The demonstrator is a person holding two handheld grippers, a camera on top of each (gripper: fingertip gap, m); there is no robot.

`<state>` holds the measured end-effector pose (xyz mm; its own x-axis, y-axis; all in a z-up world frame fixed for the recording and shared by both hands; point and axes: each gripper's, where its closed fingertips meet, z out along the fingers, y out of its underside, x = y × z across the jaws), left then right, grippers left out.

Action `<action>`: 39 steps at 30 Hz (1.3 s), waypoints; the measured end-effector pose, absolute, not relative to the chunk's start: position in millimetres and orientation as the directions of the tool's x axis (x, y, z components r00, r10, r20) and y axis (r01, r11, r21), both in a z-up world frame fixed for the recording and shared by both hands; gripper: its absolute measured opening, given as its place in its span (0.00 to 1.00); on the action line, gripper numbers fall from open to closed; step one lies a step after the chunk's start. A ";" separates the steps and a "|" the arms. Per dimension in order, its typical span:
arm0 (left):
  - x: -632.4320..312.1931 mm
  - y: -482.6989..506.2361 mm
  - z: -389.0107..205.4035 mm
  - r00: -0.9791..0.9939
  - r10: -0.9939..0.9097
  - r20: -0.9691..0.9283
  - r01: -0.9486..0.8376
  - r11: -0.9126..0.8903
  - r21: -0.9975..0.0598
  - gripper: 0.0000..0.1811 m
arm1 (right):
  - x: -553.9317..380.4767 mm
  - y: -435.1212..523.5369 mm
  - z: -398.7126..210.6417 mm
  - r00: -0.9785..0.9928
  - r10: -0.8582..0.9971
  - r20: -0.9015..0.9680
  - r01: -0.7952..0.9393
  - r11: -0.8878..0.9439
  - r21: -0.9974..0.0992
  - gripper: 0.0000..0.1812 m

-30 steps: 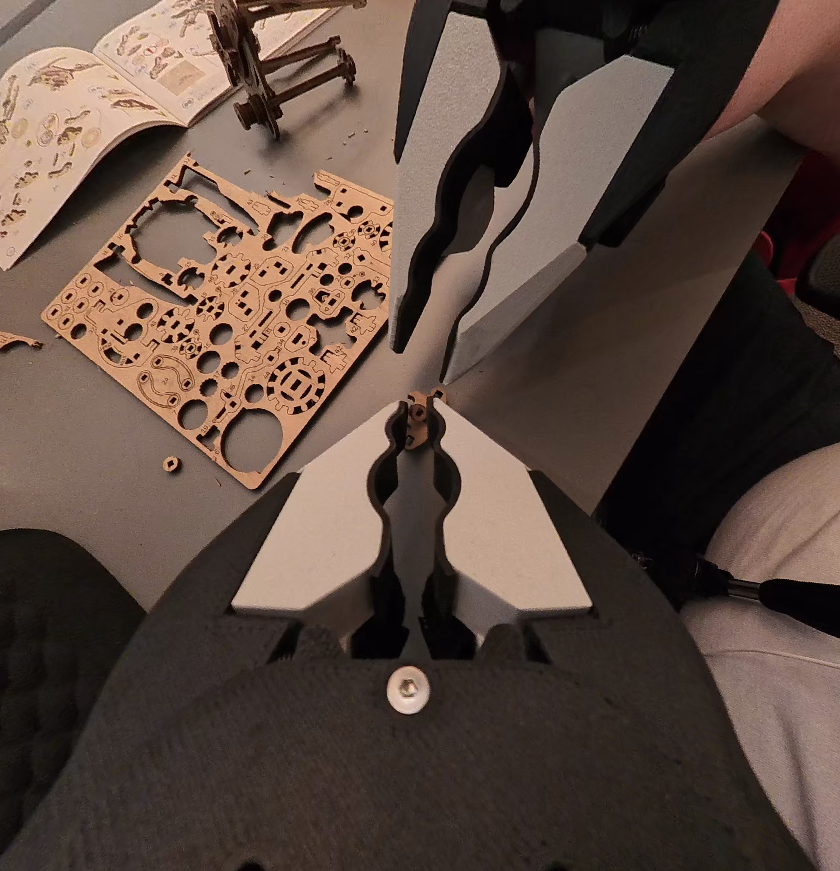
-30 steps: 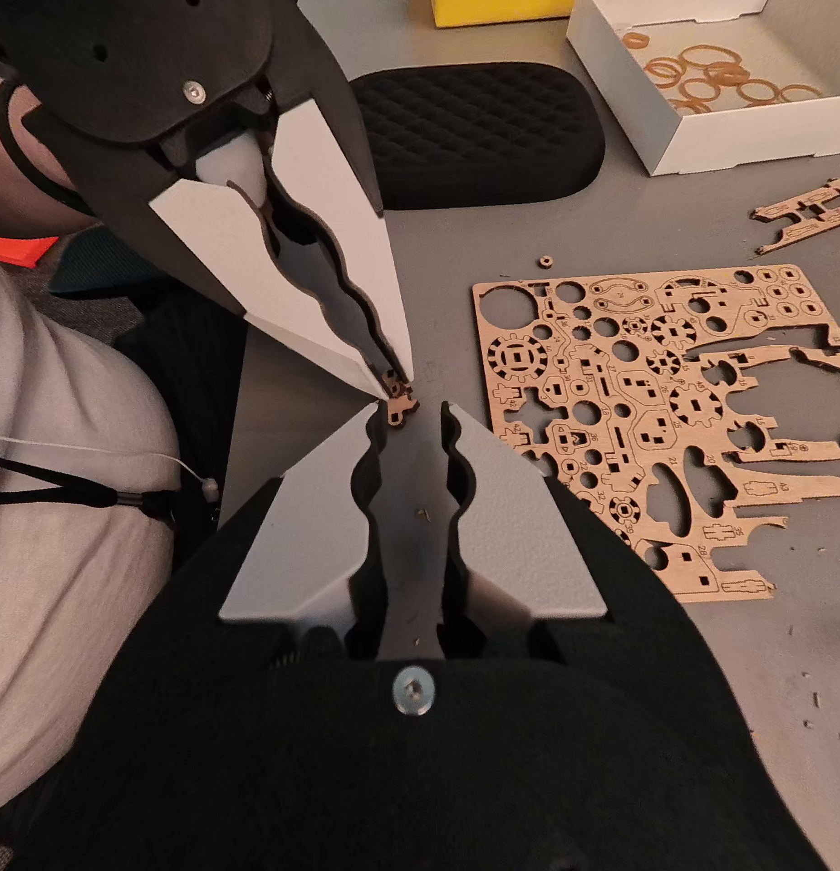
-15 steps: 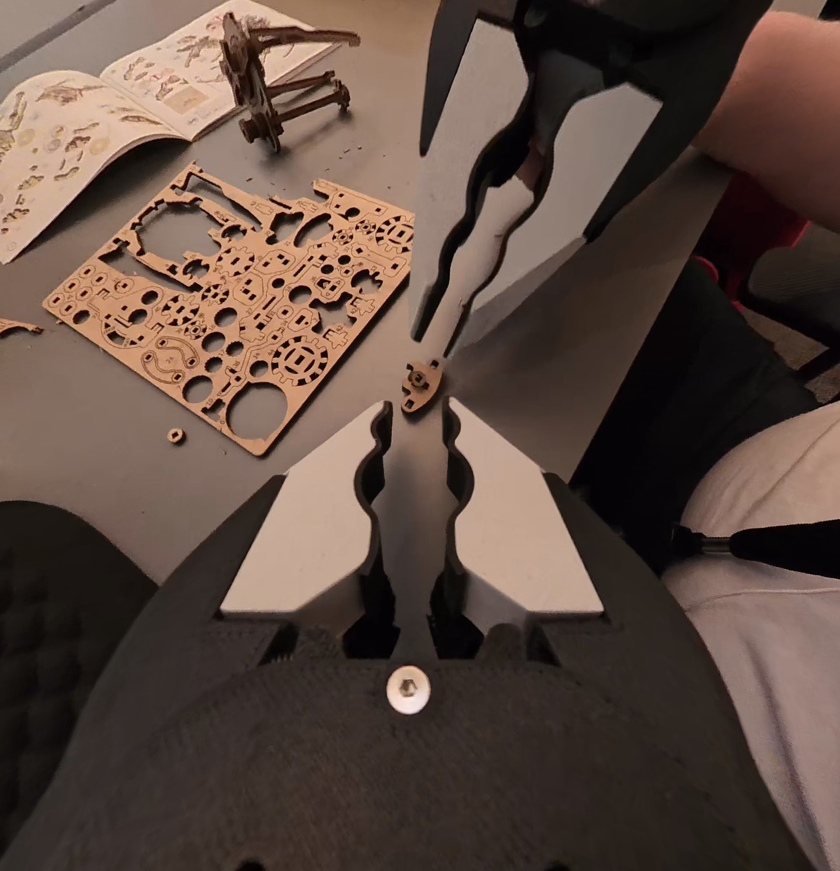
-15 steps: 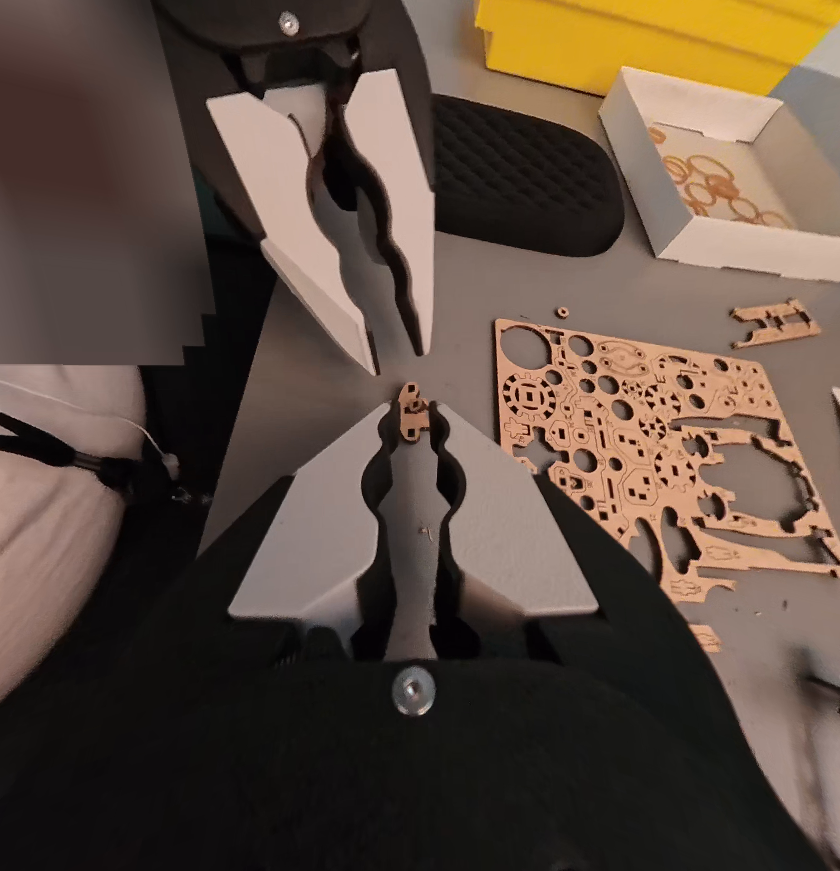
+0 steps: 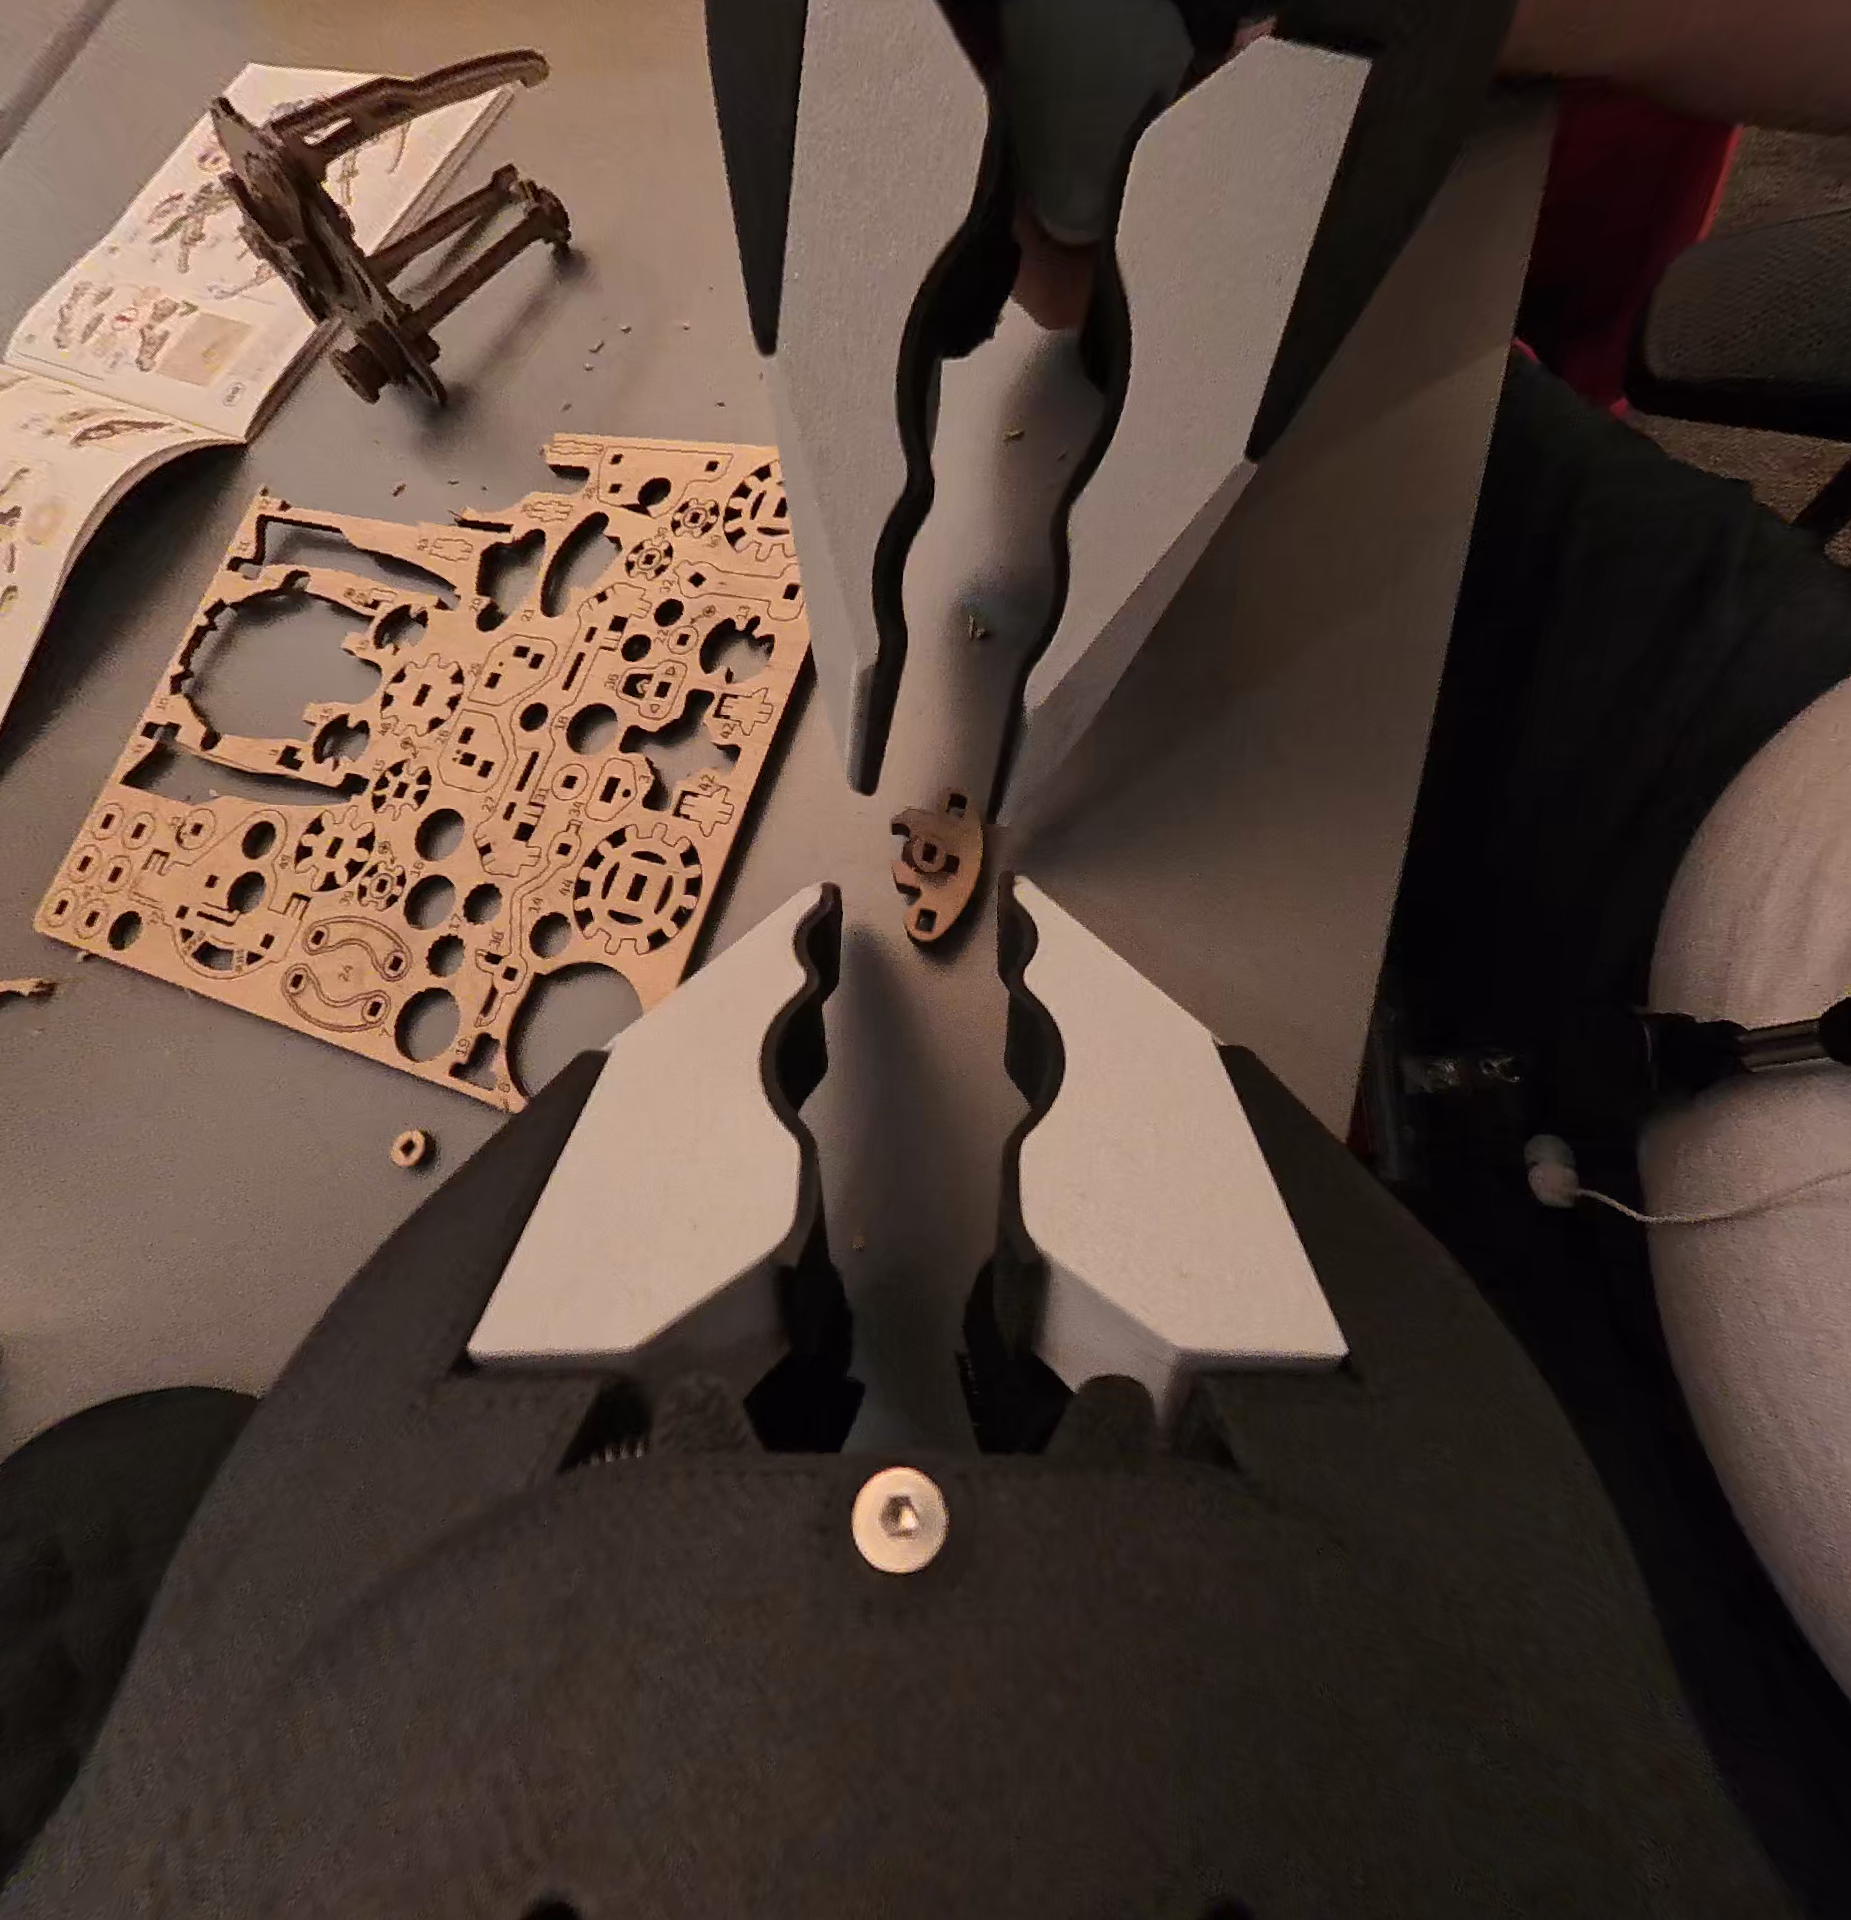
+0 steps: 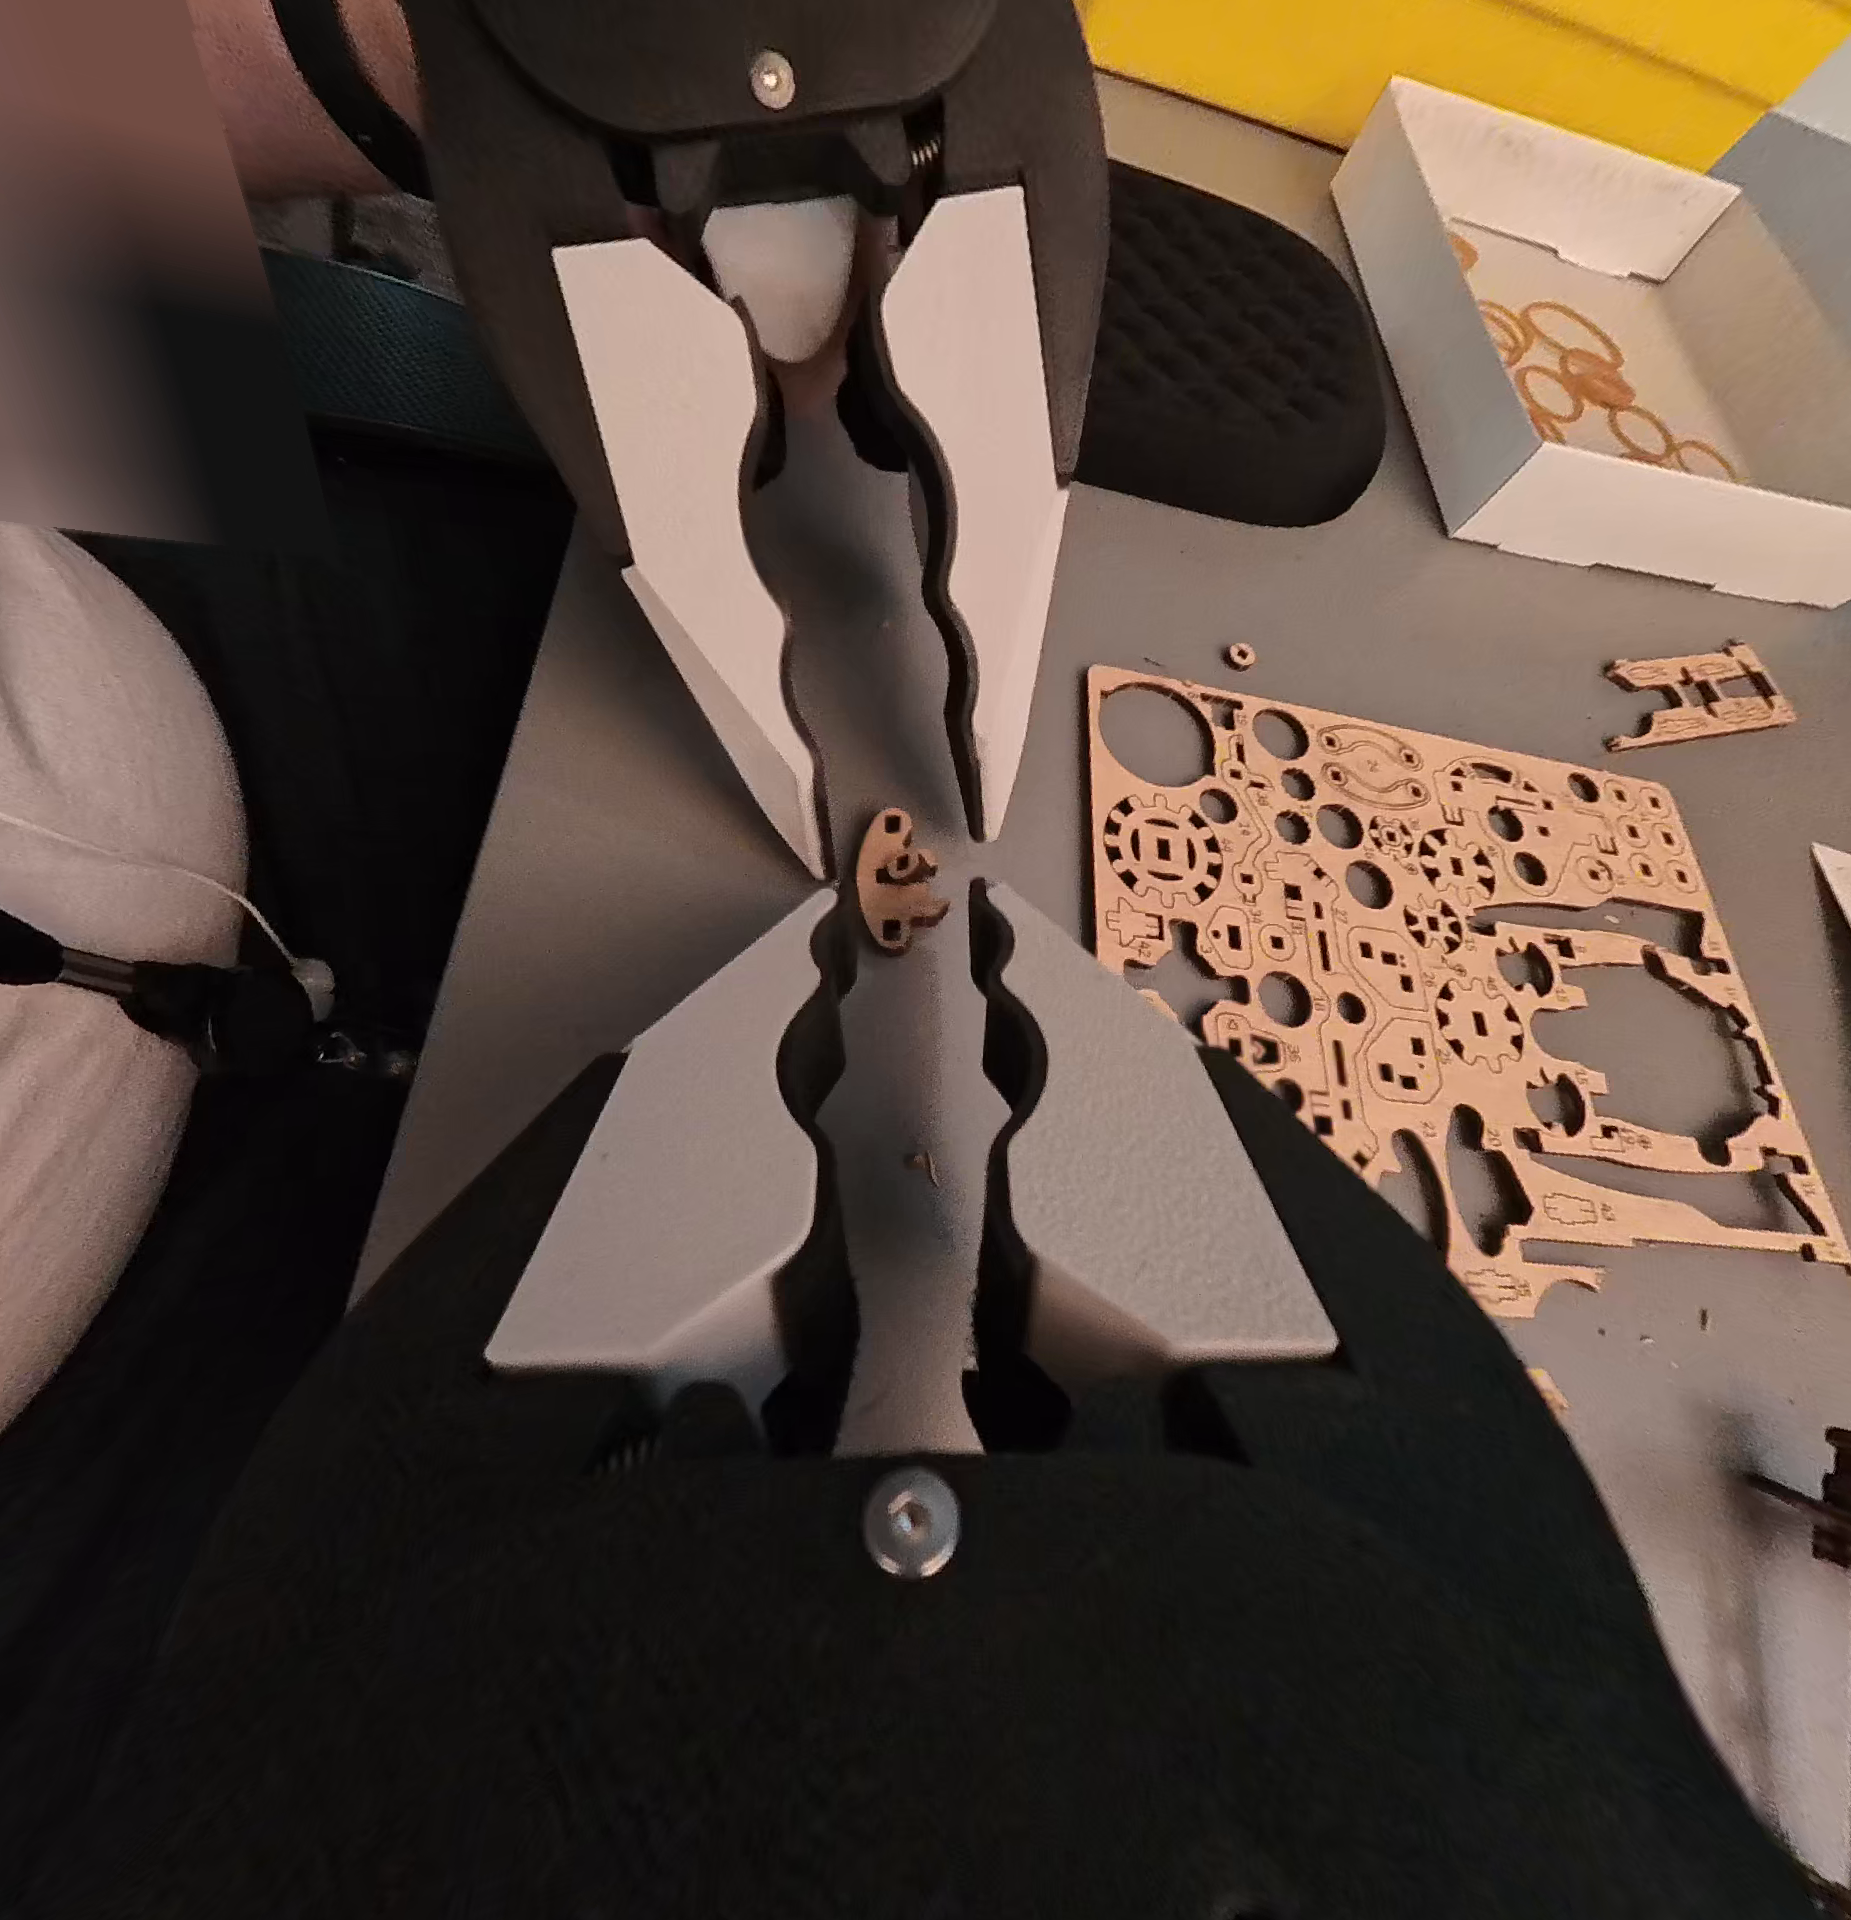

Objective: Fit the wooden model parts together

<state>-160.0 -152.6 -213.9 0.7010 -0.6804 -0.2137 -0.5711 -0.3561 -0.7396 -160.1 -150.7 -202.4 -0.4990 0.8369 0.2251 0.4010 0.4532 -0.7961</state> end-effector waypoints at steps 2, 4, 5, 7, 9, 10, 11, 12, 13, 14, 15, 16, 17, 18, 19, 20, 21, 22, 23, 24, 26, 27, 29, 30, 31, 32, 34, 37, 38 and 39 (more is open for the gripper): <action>-158.7 -153.2 -214.7 0.693 -0.691 -0.206 -0.575 -0.357 -0.736 0.13 | -160.1 -149.4 -205.5 -0.498 0.841 0.210 0.416 0.444 -0.793 0.11; -159.6 -152.8 -214.9 0.696 -0.688 -0.203 -0.574 -0.364 -0.734 0.12 | -159.4 -150.6 -206.8 -0.505 0.843 0.186 0.425 0.430 -0.796 0.11; -159.5 -153.2 -215.0 0.696 -0.690 -0.201 -0.573 -0.364 -0.734 0.11 | -159.2 -150.7 -207.4 -0.505 0.845 0.174 0.432 0.422 -0.797 0.11; -159.9 -154.1 -215.1 0.695 -0.691 -0.199 -0.574 -0.366 -0.733 0.11 | -159.8 -149.5 -207.2 -0.498 0.852 0.161 0.439 0.408 -0.800 0.11; -159.3 -155.4 -215.5 0.689 -0.697 -0.197 -0.577 -0.364 -0.731 0.09 | -159.7 -149.7 -206.7 -0.499 0.854 0.149 0.442 0.398 -0.804 0.11; -158.8 -155.9 -215.6 0.687 -0.700 -0.195 -0.578 -0.364 -0.730 0.08 | -159.6 -150.0 -206.7 -0.500 0.854 0.144 0.443 0.395 -0.805 0.12; -158.4 -156.4 -215.9 0.683 -0.704 -0.192 -0.580 -0.364 -0.729 0.07 | -159.5 -150.2 -206.8 -0.501 0.854 0.140 0.444 0.393 -0.805 0.12; -158.0 -156.7 -216.1 0.680 -0.708 -0.189 -0.581 -0.364 -0.727 0.07 | -159.5 -150.2 -207.4 -0.501 0.855 0.137 0.448 0.392 -0.803 0.11; -157.6 -157.0 -216.2 0.676 -0.712 -0.187 -0.584 -0.363 -0.726 0.06 | -159.6 -150.2 -208.1 -0.501 0.855 0.135 0.453 0.392 -0.801 0.12; -157.4 -157.0 -216.2 0.673 -0.715 -0.187 -0.586 -0.363 -0.724 0.06 | -159.6 -150.4 -208.8 -0.503 0.854 0.133 0.456 0.393 -0.798 0.12; -157.5 -157.0 -216.3 0.671 -0.719 -0.185 -0.589 -0.364 -0.722 0.06 | -159.4 -150.8 -209.8 -0.506 0.853 0.131 0.460 0.396 -0.795 0.11; -157.4 -157.1 -216.4 0.667 -0.722 -0.182 -0.592 -0.365 -0.719 0.06 | -159.3 -151.1 -211.1 -0.509 0.851 0.128 0.466 0.398 -0.790 0.11; -157.3 -157.2 -216.5 0.663 -0.727 -0.181 -0.596 -0.365 -0.715 0.06 | -159.4 -151.0 -212.3 -0.510 0.851 0.126 0.473 0.399 -0.786 0.11; -157.2 -157.4 -216.5 0.657 -0.731 -0.182 -0.602 -0.364 -0.711 0.06 | -159.5 -151.2 -213.2 -0.511 0.851 0.125 0.477 0.401 -0.782 0.11; -157.2 -157.5 -216.6 0.652 -0.735 -0.183 -0.608 -0.363 -0.706 0.06 | -159.6 -151.3 -213.7 -0.512 0.850 0.125 0.479 0.403 -0.780 0.11; -157.2 -157.5 -216.6 0.648 -0.740 -0.184 -0.613 -0.363 -0.702 0.06 | -159.7 -151.3 -213.9 -0.511 0.850 0.126 0.480 0.404 -0.779 0.11; -157.1 -157.5 -216.7 0.643 -0.744 -0.184 -0.618 -0.362 -0.697 0.06 | -159.7 -151.2 -214.0 -0.511 0.850 0.125 0.481 0.404 -0.778 0.11; -157.3 -157.3 -216.8 0.640 -0.747 -0.183 -0.622 -0.364 -0.693 0.05 | -159.7 -151.3 -213.6 -0.511 0.850 0.123 0.480 0.402 -0.780 0.11; -157.9 -156.9 -216.8 0.640 -0.747 -0.181 -0.624 -0.368 -0.689 0.05 | -159.7 -151.3 -213.0 -0.511 0.851 0.122 0.478 0.399 -0.783 0.11; -158.4 -156.5 -216.7 0.640 -0.748 -0.177 -0.625 -0.372 -0.686 0.05 | -159.9 -150.9 -211.9 -0.509 0.852 0.123 0.474 0.396 -0.787 0.12; -159.3 -156.1 -216.9 0.642 -0.749 -0.165 -0.621 -0.382 -0.684 0.05 | -160.2 -151.1 -208.0 -0.508 0.851 0.134 0.452 0.396 -0.799 0.13; -159.4 -156.2 -217.0 0.644 -0.749 -0.154 -0.617 -0.389 -0.685 0.05 | -160.2 -152.1 -205.1 -0.511 0.848 0.143 0.436 0.399 -0.807 0.13; -159.5 -156.2 -217.0 0.647 -0.751 -0.136 -0.608 -0.400 -0.685 0.05 | -160.6 -154.7 -198.5 -0.519 0.836 0.176 0.396 0.418 -0.817 0.12; -159.7 -155.9 -216.9 0.648 -0.750 -0.130 -0.606 -0.405 -0.685 0.05 | -161.2 -154.9 -196.5 -0.520 0.829 0.204 0.380 0.439 -0.814 0.11; -159.9 -155.5 -217.0 0.650 -0.749 -0.127 -0.605 -0.409 -0.684 0.05 | -162.2 -154.1 -196.0 -0.518 0.822 0.238 0.370 0.466 -0.804 0.10; -159.9 -155.3 -217.0 0.651 -0.749 -0.123 -0.604 -0.412 -0.682 0.05 | -163.3 -153.3 -196.2 -0.516 0.813 0.270 0.365 0.494 -0.790 0.09; -159.9 -155.4 -217.1 0.651 -0.751 -0.112 -0.602 -0.420 -0.679 0.06 | -164.1 -155.3 -197.4 -0.533 0.785 0.315 0.351 0.544 -0.762 0.08; -160.3 -155.4 -217.1 0.648 -0.755 -0.101 -0.604 -0.428 -0.673 0.06 | -164.9 -157.7 -194.8 -0.556 0.747 0.365 0.320 0.598 -0.735 0.06; -160.5 -155.4 -217.1 0.646 -0.757 -0.101 -0.607 -0.428 -0.670 0.06 | -164.7 -158.0 -194.1 -0.565 0.735 0.374 0.314 0.611 -0.727 0.06; -160.8 -155.4 -217.1 0.644 -0.758 -0.103 -0.610 -0.428 -0.667 0.06 | -165.1 -156.8 -193.6 -0.570 0.725 0.387 0.310 0.626 -0.716 0.06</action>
